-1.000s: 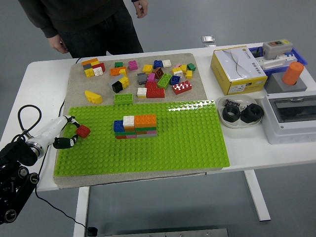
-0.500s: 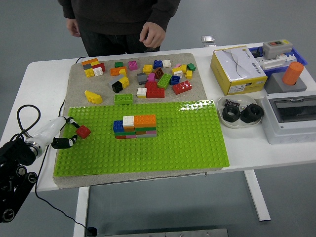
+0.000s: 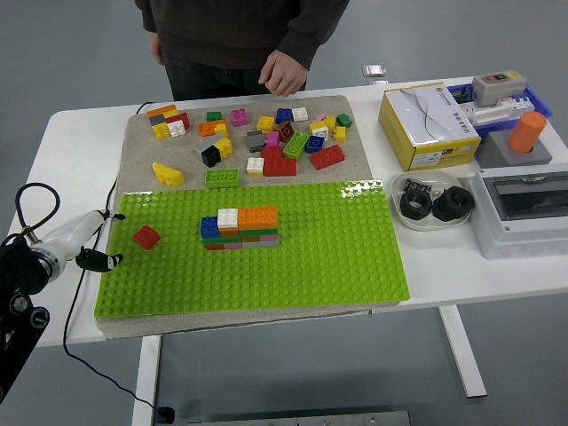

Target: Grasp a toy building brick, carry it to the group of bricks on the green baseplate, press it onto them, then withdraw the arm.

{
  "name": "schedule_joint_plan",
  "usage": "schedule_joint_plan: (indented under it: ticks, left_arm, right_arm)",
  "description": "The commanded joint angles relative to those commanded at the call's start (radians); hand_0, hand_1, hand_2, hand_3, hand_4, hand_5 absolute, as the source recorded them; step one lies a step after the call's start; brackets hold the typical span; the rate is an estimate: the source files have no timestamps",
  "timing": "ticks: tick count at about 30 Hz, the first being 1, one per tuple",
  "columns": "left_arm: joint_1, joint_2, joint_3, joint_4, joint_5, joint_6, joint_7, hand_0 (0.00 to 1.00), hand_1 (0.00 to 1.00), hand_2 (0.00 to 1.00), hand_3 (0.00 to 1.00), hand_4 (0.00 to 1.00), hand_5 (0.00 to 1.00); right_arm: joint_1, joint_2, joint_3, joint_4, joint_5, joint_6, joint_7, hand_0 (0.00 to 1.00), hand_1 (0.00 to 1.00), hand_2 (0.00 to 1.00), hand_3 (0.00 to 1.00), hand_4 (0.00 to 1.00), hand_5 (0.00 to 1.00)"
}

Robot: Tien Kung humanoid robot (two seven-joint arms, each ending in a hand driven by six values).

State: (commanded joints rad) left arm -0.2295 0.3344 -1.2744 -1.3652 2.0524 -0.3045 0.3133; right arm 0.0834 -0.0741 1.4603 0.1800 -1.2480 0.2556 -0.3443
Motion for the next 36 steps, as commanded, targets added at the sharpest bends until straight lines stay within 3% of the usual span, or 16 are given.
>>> schedule_joint_plan:
  ticks: [3,8,13,14,19,20,25,26,31,32,36]
  left_arm:
    - [0.015,-0.03,-0.028,-0.06,-0.018,-0.014,0.037,0.998,0.998,0.998,0.872,0.712,0.002]
    - [0.009,-0.082,-0.031,-0.125,-0.014,0.004,0.093,0.998,0.998,0.998,0.836,0.737,0.002]
    - [-0.01,-0.118,-0.025,-0.103,0.004,0.019,0.133,0.998,0.998,0.998,0.836,0.737,0.002]
    - [-0.012,-0.123,-0.024,-0.095,0.008,0.02,0.144,0.998,0.998,0.998,0.823,0.819,0.07]
    - [-0.012,-0.139,-0.023,-0.077,0.03,0.03,0.2,0.998,0.998,0.998,0.823,0.819,0.07]
    - [-0.011,-0.141,-0.023,-0.081,0.032,0.028,0.215,0.998,0.998,0.998,0.826,0.907,0.211]
    - [-0.004,-0.154,-0.033,-0.115,0.033,0.015,0.313,0.998,0.998,0.998,0.826,0.907,0.211]
    - [-0.002,-0.158,-0.033,-0.119,0.035,0.018,0.327,0.998,0.998,0.998,0.815,0.991,0.491]
    - [0.005,-0.196,-0.025,-0.12,0.063,0.101,0.332,0.998,0.998,0.998,0.815,0.991,0.491]
    - [0.006,-0.202,-0.024,-0.118,0.067,0.114,0.332,0.998,0.998,0.993,0.746,0.92,0.556]
    - [0.009,-0.234,-0.01,-0.091,0.089,0.191,0.332,0.998,0.998,0.993,0.746,0.92,0.556]
  right_arm:
    - [-0.001,0.0,0.003,0.0,-0.003,0.0,0.0,0.719,0.676,0.751,0.869,0.641,0.998]
    - [-0.002,-0.002,0.006,0.0,-0.008,-0.001,0.002,0.719,0.677,0.749,0.864,0.642,0.998]
    - [0.001,-0.005,0.006,0.0,-0.014,0.0,0.004,0.719,0.677,0.749,0.864,0.642,0.998]
    - [0.001,-0.006,0.006,0.0,-0.015,0.0,0.005,0.719,0.675,0.744,0.861,0.642,0.998]
    - [0.002,-0.008,0.007,0.0,-0.016,0.0,0.008,0.719,0.675,0.744,0.861,0.642,0.998]
    - [0.002,-0.008,0.007,0.0,-0.016,-0.001,0.009,0.719,0.677,0.741,0.858,0.642,0.998]
    - [0.002,-0.012,0.008,0.0,-0.016,-0.002,0.012,0.719,0.677,0.741,0.858,0.642,0.998]
    - [0.001,-0.012,0.009,0.0,-0.016,-0.002,0.012,0.719,0.675,0.739,0.857,0.642,0.998]
    - [0.0,-0.013,0.014,0.0,-0.02,-0.003,0.014,0.719,0.675,0.739,0.857,0.642,0.998]
    - [0.0,-0.014,0.014,0.0,-0.02,-0.003,0.014,0.721,0.675,0.736,0.856,0.642,0.998]
    - [-0.002,-0.014,0.02,0.0,-0.024,-0.002,0.015,0.721,0.675,0.736,0.856,0.642,0.998]
